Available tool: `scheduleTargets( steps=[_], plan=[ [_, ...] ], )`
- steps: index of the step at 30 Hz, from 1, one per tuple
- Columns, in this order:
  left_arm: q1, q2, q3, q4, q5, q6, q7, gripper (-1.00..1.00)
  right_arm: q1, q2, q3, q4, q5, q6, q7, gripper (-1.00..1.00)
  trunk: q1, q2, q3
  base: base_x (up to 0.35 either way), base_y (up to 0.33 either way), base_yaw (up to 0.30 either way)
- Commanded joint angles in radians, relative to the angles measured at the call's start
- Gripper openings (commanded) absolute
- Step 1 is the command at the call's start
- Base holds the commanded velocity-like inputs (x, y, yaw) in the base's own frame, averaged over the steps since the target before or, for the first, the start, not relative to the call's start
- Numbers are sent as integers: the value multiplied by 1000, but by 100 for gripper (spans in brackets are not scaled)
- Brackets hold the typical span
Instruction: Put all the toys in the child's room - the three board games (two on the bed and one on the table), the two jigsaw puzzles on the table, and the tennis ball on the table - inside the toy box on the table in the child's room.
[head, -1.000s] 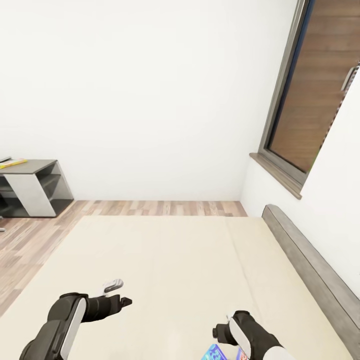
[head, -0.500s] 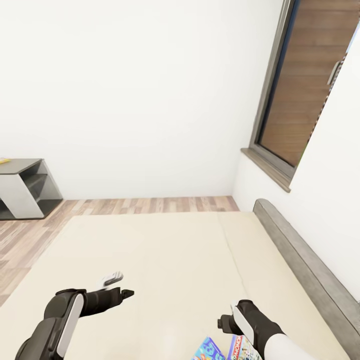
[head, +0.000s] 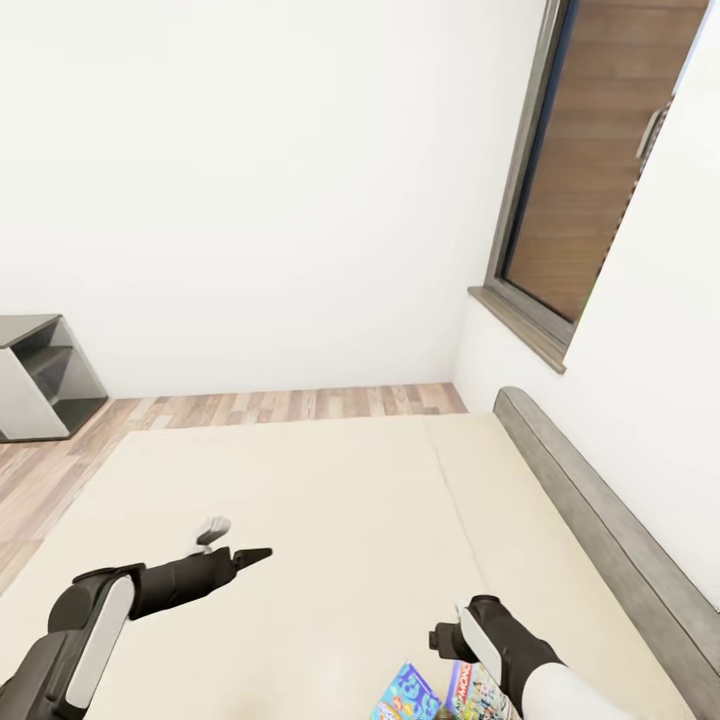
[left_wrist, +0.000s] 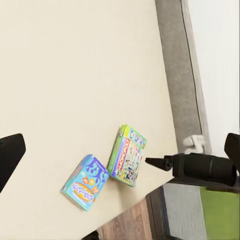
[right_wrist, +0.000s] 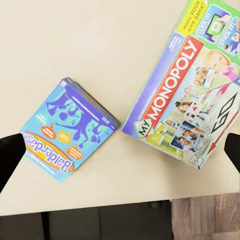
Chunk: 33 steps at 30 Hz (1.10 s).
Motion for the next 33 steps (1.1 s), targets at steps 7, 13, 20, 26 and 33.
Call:
scheduleTargets(
  steps=[7,13,20,26,33],
  plan=[
    [-1,11,-11,0,-2,4,-29,100,-1,-2,12,-3,-9,3,-7,100,1,-2,-10,0,0,-25],
    [-1,12,-28,0,-2,4,-30,100,-1,1,13,-3,-9,3,-6,100,1,-2,-11,0,0,-1],
    [-1,12,-32,1,-2,4,-30,100,-1,2,13,-4,-8,2,-7,100,1,-2,-11,0,0,26],
    [-1,12,-33,1,-2,4,-30,100,-1,2,14,-4,-8,2,-7,100,1,-2,-11,0,0,203],
    [-1,12,-33,1,-2,4,-31,100,-1,1,14,-4,-9,2,-6,100,1,-2,-11,0,0,108]
  ],
)
